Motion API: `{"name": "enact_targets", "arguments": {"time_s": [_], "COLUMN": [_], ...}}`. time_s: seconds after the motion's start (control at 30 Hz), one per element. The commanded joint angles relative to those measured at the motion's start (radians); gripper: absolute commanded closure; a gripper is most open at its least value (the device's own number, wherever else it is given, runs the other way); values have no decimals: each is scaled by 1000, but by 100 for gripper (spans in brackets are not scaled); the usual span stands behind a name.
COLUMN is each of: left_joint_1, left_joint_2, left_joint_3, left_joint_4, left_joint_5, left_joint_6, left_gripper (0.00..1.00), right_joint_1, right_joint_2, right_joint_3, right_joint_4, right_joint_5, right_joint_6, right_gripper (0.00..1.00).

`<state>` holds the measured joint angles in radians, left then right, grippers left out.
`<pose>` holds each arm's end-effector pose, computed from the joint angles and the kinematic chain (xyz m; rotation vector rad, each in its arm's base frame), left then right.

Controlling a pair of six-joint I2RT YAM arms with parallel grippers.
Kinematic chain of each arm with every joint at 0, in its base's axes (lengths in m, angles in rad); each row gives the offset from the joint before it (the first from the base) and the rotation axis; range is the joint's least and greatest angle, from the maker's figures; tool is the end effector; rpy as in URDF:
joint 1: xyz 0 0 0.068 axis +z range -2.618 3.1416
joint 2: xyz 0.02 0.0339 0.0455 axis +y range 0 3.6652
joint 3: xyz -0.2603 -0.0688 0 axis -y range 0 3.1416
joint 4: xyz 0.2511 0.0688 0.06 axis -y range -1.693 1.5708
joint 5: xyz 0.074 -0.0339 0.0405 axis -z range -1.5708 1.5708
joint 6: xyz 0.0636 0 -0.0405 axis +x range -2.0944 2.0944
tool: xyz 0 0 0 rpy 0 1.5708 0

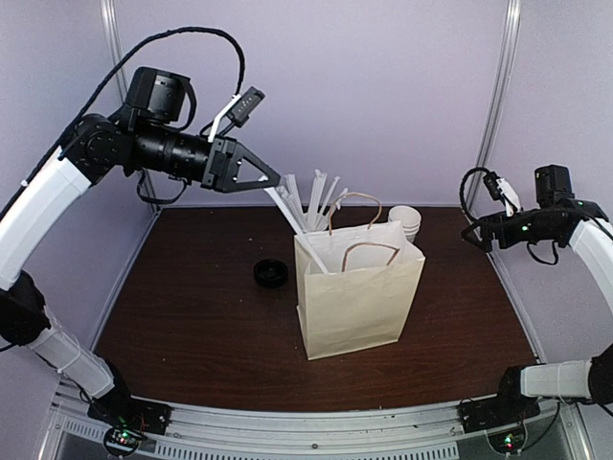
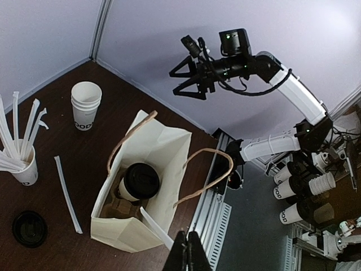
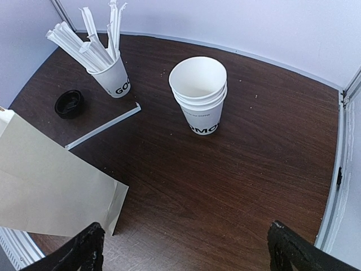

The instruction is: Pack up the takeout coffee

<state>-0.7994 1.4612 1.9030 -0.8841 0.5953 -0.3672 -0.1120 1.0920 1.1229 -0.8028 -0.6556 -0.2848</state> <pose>0.1887 -0.2452 0.4796 0.8707 2.0151 -1.3029 0.2412 0.0119 0.3255 -0.5015 2.1515 0.5471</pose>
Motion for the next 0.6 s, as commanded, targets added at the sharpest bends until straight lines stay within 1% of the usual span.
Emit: {"name": "enact_targets", "arguments": {"time_s": [0.0, 0.03, 0.07, 0.1, 0.17, 0.2, 0.23, 0.27, 0.33, 0.4, 0.5, 0.57], "left_joint_1": [-9, -9, -9, -9, -9, -9, -10, -9, -10, -9, -9, -7], "left_joint_2": [49, 62, 75, 88, 111, 117, 118, 114, 91, 57, -2, -55], "left_joint_3": [-2, -1, -4, -6, -3, 0, 0, -2, -10, -21, -46, -88], "left_joint_4": [49, 46, 45, 46, 46, 48, 56, 66, 101, 118, 100, 78], "left_joint_5": [-44, -47, -48, -46, -32, -23, -19, -16, -28, -77, -242, -397], "left_joint_6": [17, 17, 17, 13, 11, 11, 15, 21, 33, 53, 119, 166], "left_gripper": [100, 100, 95, 86, 60, 49, 34, 26, 19, 14, 3, 2], "right_joint_1": [-6, -6, -6, -6, -6, -6, -6, -6, -6, -6, -5, -6], "right_joint_2": [-14, -14, -14, -16, -17, -17, -16, -15, -15, -16, -14, -14], "right_joint_3": [-10, -11, -13, -16, -21, -21, -20, -18, -17, -16, -4, 26], "right_joint_4": [20, 22, 24, 27, 34, 34, 32, 30, 28, 27, 15, 5], "right_joint_5": [3, 4, 4, 5, 5, 4, 3, 4, 2, 0, 5, 12], "right_joint_6": [-6, -5, -7, -6, -6, -5, -6, -6, -10, -12, -17, -6], "right_gripper": [0, 0, 0, 0, 0, 0, 0, 0, 0, 0, 0, 0]}}
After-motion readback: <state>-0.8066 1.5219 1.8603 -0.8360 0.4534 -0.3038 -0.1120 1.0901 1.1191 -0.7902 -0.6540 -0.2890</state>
